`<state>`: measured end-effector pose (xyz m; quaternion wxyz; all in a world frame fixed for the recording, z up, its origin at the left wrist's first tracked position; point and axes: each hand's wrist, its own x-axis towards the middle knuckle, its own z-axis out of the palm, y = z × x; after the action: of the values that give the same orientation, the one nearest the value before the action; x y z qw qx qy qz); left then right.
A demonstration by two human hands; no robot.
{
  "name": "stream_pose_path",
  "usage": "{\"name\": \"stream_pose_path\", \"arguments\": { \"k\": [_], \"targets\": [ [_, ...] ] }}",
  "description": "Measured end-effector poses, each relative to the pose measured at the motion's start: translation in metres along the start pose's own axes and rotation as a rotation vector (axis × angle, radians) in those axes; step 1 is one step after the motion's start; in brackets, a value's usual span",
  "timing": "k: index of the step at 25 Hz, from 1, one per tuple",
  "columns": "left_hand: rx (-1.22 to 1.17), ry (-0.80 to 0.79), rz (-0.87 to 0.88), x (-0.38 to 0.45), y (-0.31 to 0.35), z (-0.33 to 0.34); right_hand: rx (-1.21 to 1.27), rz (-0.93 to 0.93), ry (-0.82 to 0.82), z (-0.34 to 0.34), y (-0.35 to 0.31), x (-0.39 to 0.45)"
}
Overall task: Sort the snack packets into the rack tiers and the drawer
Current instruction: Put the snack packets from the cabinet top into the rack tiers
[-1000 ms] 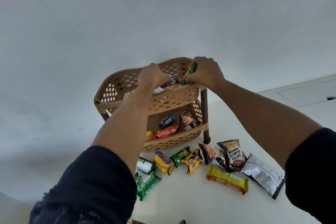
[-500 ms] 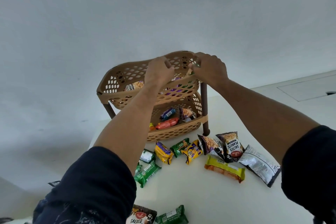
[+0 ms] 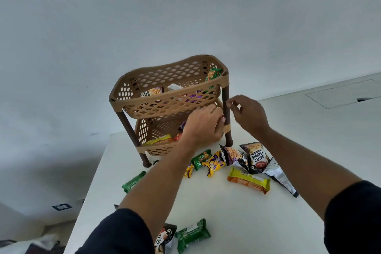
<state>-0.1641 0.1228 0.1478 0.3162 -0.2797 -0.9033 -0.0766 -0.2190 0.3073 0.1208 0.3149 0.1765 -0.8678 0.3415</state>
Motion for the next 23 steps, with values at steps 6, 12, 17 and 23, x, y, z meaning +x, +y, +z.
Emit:
{"name": "stream_pose_path", "arguments": {
  "k": [6,12,17,23],
  "targets": [
    [-0.152,-0.650,-0.419,-0.069,0.004,0.059,-0.102,0.179,-0.527,0.018,0.026,-0.065],
    [-0.132,-0.803,-0.532,-0.114,0.014,0.092,-0.263,0.247,-0.845,0.037,0.040,-0.107],
    [-0.097,-0.743,-0.575,-0.115,0.018,0.100,-0.334,0.270,-0.871,0.047,0.047,-0.120],
    [-0.188,-0.706,-0.645,-0.119,0.022,0.105,-0.413,0.227,-0.793,0.051,0.043,-0.119]
  ]
}}
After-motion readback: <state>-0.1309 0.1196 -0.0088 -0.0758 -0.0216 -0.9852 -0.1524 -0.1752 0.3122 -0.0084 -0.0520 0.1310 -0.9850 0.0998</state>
